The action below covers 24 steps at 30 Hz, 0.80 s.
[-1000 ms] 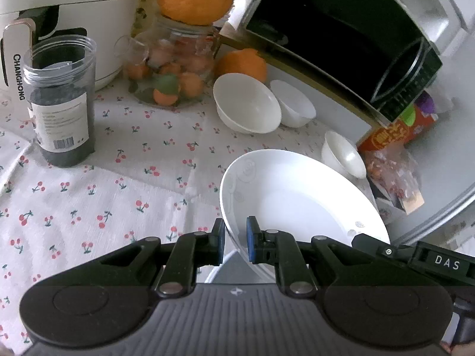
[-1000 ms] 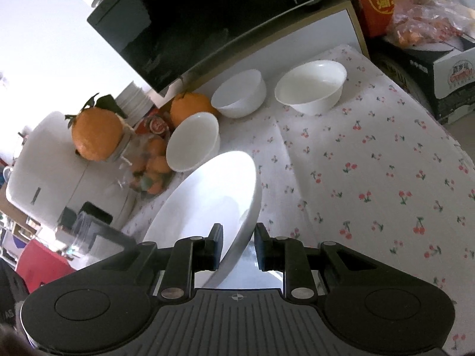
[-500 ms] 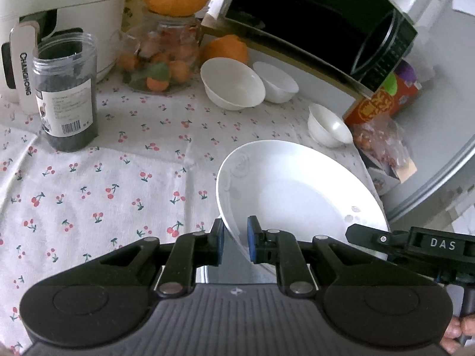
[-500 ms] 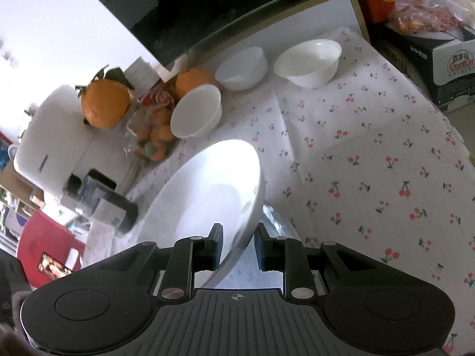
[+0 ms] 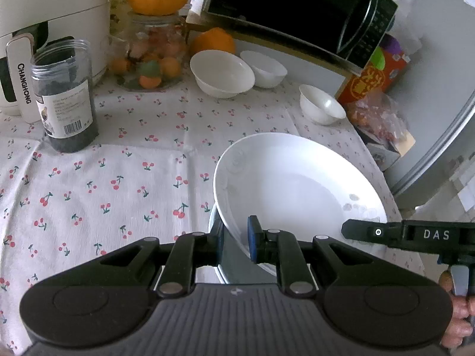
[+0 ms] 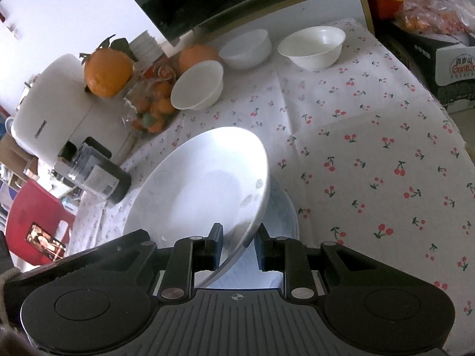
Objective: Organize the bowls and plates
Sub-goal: 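Carry the white plate with the left gripper onto the blue plate stack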
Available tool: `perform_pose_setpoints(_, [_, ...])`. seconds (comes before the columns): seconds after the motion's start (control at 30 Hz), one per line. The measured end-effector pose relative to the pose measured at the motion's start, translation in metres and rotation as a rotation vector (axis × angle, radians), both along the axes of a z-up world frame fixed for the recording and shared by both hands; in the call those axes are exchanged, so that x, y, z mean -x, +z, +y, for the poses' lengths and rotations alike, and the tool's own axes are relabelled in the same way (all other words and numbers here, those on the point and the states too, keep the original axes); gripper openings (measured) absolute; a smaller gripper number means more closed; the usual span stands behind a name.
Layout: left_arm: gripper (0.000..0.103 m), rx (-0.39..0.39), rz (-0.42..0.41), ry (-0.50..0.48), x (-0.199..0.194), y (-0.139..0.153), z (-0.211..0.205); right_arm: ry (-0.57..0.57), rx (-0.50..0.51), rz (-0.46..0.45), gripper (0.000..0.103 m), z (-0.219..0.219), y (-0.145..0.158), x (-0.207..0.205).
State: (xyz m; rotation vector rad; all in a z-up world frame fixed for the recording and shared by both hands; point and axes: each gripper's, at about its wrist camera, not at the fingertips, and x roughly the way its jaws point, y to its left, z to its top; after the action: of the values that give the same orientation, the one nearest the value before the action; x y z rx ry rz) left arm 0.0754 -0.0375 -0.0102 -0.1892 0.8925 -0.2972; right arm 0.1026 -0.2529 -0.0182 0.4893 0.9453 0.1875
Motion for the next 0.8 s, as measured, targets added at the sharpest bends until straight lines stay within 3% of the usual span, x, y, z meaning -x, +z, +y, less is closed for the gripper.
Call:
perform_pose_setpoints(0.5, [0.015,-0.121,-0.024,-0.063,0.011,0.000,-0.015,0.044,0.101,-0.011,0.024,0.008,0.002,0.007])
perform_pose_setpoints(0.8, [0.015,-0.220,-0.023,-0.102,0.017,0.000,-0.021,0.061,0.070,0.059,0.025,0.006,-0.002,0.011])
